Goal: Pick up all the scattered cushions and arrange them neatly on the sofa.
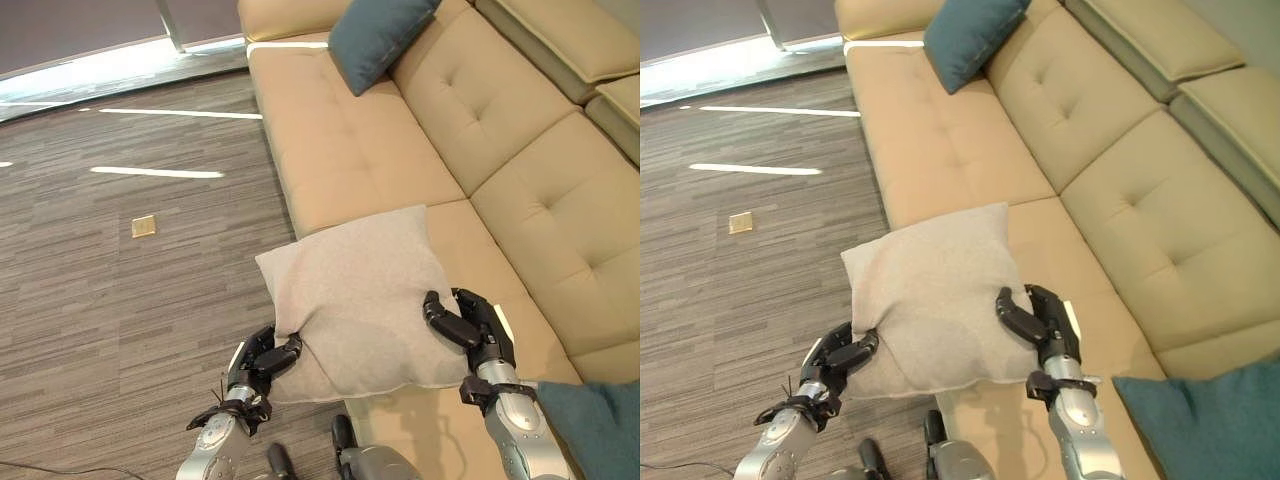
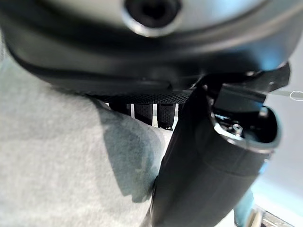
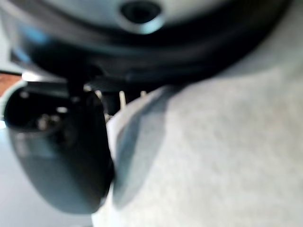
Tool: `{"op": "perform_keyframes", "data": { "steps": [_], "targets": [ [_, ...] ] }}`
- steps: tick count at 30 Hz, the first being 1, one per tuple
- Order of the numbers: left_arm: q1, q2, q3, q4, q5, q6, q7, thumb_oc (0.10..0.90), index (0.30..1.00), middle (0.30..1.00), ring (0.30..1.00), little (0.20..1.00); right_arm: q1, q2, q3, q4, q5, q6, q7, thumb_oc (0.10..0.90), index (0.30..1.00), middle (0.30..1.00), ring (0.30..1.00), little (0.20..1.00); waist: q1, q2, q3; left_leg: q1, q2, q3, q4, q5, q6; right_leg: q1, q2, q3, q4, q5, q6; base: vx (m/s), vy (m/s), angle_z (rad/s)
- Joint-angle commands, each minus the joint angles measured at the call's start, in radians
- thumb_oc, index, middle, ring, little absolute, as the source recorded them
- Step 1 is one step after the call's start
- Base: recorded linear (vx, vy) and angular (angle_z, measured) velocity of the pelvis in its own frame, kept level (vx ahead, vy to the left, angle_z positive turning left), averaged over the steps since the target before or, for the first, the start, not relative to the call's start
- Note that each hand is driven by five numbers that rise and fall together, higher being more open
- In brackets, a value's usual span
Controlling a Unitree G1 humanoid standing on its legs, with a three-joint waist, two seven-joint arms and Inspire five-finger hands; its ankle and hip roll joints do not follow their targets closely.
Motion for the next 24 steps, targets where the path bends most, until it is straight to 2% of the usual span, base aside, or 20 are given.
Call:
{"op": "perform_keyframes", "data": {
  "steps": [1,4,6,10,12,13,14,16,18,19,20,21,22,23,24],
  "targets": [
    [-0.070,-0.007,-0.027,-0.180,0.004,-0.081,-0.099,0.400,0.300,0.300,0.300,0.300,-0.079,0.051,0.000,-0.120,0.051,-0.162,0.004,0.400,0.300,0.300,0.300,0.300,-0.005,-0.058,-0.122,-0.098,0.014,-0.051,-0.023,0.077,-0.004,0.052,-0.062,0.031,0.011,-0.092,0.180,0.17,0.097,-0.13],
    [-0.063,-0.009,-0.025,-0.191,0.004,-0.084,-0.093,0.400,0.300,0.300,0.300,0.300,-0.074,0.052,0.003,-0.128,0.048,-0.161,0.001,0.400,0.300,0.300,0.300,0.300,0.004,-0.057,-0.121,-0.118,0.031,-0.076,-0.030,0.097,-0.014,0.071,-0.064,0.042,0.012,-0.104,0.180,0.15,0.111,-0.19],
    [-0.055,-0.007,-0.030,-0.199,0.009,-0.081,-0.100,0.400,0.300,0.300,0.300,0.300,-0.069,0.055,0.006,-0.130,0.035,-0.159,0.008,0.400,0.300,0.300,0.300,0.300,0.005,-0.048,-0.133,-0.094,0.039,-0.076,-0.046,0.103,-0.014,0.088,-0.062,0.051,0.020,-0.121,0.183,0.26,0.193,-0.40],
    [-0.056,0.009,-0.034,-0.206,0.024,-0.081,-0.099,0.400,0.300,0.300,0.300,0.300,-0.071,0.069,0.017,-0.130,0.022,-0.149,0.009,0.400,0.300,0.300,0.300,0.300,0.017,-0.066,-0.143,-0.091,0.010,-0.081,0.004,0.067,0.014,0.096,-0.096,0.081,0.096,-0.150,0.199,0.24,0.210,-0.27],
    [-0.061,0.021,-0.030,-0.203,0.031,-0.083,-0.093,0.400,0.300,0.300,0.300,0.300,-0.082,0.080,0.030,-0.132,0.017,-0.148,0.015,0.400,0.300,0.300,0.300,0.300,0.020,-0.075,-0.140,-0.066,-0.019,-0.076,0.005,0.041,0.044,0.067,-0.121,0.100,0.202,-0.114,0.221,0.18,0.258,-0.05],
    [-0.067,0.030,-0.029,-0.200,0.037,-0.086,-0.084,0.400,0.300,0.300,0.300,0.300,-0.098,0.084,0.041,-0.131,0.014,-0.146,0.016,0.400,0.300,0.300,0.300,0.300,0.020,-0.076,-0.130,-0.056,-0.034,-0.071,0.003,0.035,0.059,0.030,-0.133,0.119,0.277,-0.063,0.237,0.14,0.349,-0.24],
    [-0.077,0.052,-0.019,-0.198,0.053,-0.091,-0.078,0.400,0.300,0.300,0.300,0.300,-0.118,0.094,0.052,-0.126,0.005,-0.141,0.015,0.400,0.300,0.300,0.300,0.300,0.018,-0.065,-0.112,-0.030,-0.045,-0.059,-0.016,0.027,0.078,-0.034,-0.137,0.148,0.390,-0.019,0.253,0.09,0.264,-0.26],
    [-0.075,0.057,-0.017,-0.195,0.065,-0.094,-0.081,0.400,0.300,0.300,0.300,0.300,-0.122,0.101,0.059,-0.122,0.007,-0.141,0.019,0.400,0.300,0.300,0.300,0.300,0.015,-0.058,-0.107,-0.007,-0.052,-0.052,-0.036,0.025,0.084,-0.067,-0.134,0.153,0.425,-0.010,0.249,0.12,0.214,-0.05],
    [-0.066,0.059,-0.012,-0.191,0.075,-0.094,-0.090,0.400,0.300,0.300,0.300,0.300,-0.120,0.105,0.069,-0.118,0.007,-0.137,0.032,0.400,0.300,0.300,0.300,0.300,0.006,-0.046,-0.107,0.043,-0.070,-0.055,-0.080,0.017,0.090,-0.102,-0.112,0.143,0.429,-0.024,0.238,0.23,0.229,0.14],
    [-0.061,0.058,-0.009,-0.189,0.072,-0.094,-0.094,0.400,0.300,0.300,0.300,0.300,-0.123,0.104,0.073,-0.113,0.008,-0.136,0.035,0.400,0.300,0.300,0.300,0.300,0.002,-0.041,-0.107,0.066,-0.080,-0.058,-0.099,0.009,0.093,-0.113,-0.100,0.126,0.402,-0.038,0.232,0.33,0.208,-0.12],
    [-0.052,0.053,-0.008,-0.189,0.068,-0.090,-0.103,0.400,0.300,0.300,0.300,0.300,-0.123,0.101,0.075,-0.112,0.016,-0.136,0.043,0.400,0.300,0.300,0.300,0.300,-0.001,-0.035,-0.112,0.083,-0.089,-0.063,-0.112,-0.001,0.095,-0.132,-0.060,0.111,0.340,-0.063,0.218,0.25,0.139,-0.24],
    [-0.051,0.052,-0.008,-0.189,0.068,-0.090,-0.104,0.400,0.300,0.300,0.300,0.300,-0.122,0.100,0.075,-0.113,0.016,-0.136,0.043,0.400,0.300,0.300,0.300,0.300,-0.003,-0.035,-0.109,0.088,-0.091,-0.066,-0.110,-0.006,0.096,-0.127,-0.062,0.108,0.344,-0.069,0.219,0.22,0.093,-0.20],
    [-0.047,0.049,-0.010,-0.187,0.068,-0.087,-0.106,0.400,0.300,0.300,0.300,0.300,-0.120,0.099,0.073,-0.111,0.021,-0.138,0.046,0.400,0.300,0.300,0.300,0.300,-0.002,-0.036,-0.111,0.093,-0.097,-0.074,-0.115,-0.009,0.097,-0.144,-0.035,0.109,0.310,-0.072,0.209,0.16,0.042,0.01],
    [-0.046,0.043,-0.010,-0.183,0.067,-0.085,-0.106,0.400,0.300,0.300,0.300,0.300,-0.118,0.097,0.069,-0.111,0.027,-0.141,0.046,0.400,0.300,0.300,0.300,0.300,-0.008,-0.039,-0.107,0.104,-0.107,-0.090,-0.118,-0.018,0.098,-0.152,-0.010,0.111,0.268,-0.071,0.205,0.42,0.082,0.13],
    [-0.055,0.032,-0.015,-0.171,0.073,-0.081,-0.115,0.400,0.300,0.300,0.300,0.300,-0.097,0.090,0.050,-0.111,0.041,-0.144,0.047,0.400,0.300,0.300,0.300,0.300,-0.027,-0.053,-0.109,0.133,-0.152,-0.127,-0.124,-0.047,0.102,-0.184,0.037,0.103,0.169,-0.019,0.204,0.41,0.062,0.18]
  ]
}}
